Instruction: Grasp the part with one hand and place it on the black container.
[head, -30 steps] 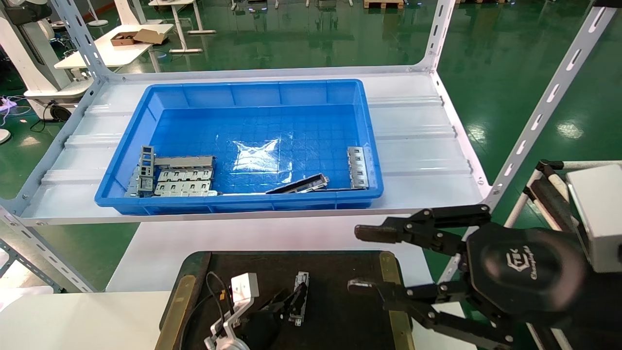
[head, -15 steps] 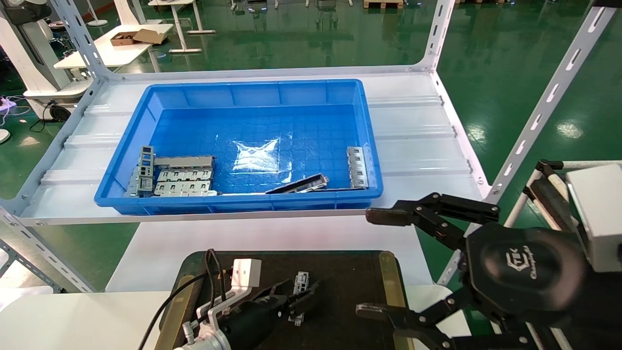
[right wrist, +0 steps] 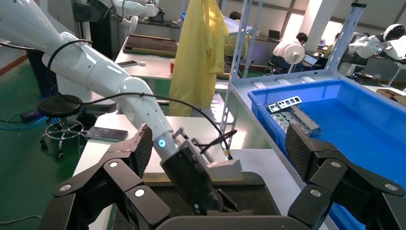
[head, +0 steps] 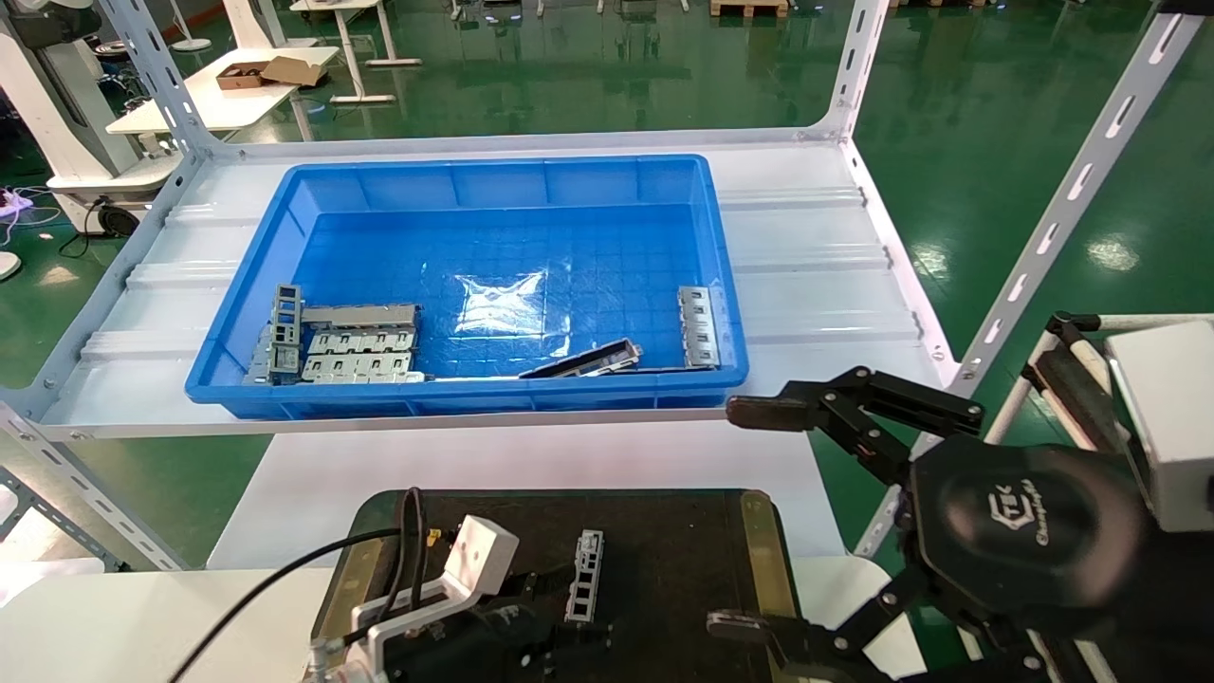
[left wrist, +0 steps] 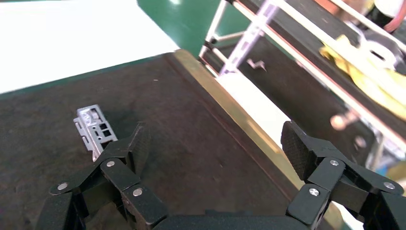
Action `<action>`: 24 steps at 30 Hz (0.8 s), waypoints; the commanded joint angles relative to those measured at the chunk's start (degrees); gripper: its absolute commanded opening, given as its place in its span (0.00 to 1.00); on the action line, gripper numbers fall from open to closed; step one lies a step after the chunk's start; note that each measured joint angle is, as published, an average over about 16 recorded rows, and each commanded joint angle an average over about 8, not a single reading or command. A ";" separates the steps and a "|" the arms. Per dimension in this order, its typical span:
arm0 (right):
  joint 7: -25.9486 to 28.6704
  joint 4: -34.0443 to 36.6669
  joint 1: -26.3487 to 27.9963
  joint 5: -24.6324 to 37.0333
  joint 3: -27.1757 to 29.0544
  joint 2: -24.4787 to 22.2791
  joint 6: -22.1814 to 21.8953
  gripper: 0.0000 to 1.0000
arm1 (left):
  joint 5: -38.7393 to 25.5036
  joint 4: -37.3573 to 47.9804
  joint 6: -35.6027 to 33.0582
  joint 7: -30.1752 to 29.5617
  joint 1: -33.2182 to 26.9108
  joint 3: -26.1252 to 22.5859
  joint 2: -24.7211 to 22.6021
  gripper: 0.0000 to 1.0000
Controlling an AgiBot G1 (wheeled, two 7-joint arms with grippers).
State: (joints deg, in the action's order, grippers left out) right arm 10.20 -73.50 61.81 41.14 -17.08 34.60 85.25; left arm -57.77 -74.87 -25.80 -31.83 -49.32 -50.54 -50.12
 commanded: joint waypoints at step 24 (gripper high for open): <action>-0.04 0.00 0.02 -0.05 -0.08 -0.03 -0.03 1.00 | 15.46 8.80 -28.94 23.87 -0.01 14.02 5.62 1.00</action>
State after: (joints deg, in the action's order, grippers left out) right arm 10.16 -73.50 61.82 41.09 -17.15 34.57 85.22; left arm -42.54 -66.19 -54.46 -8.07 -49.30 -36.68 -44.63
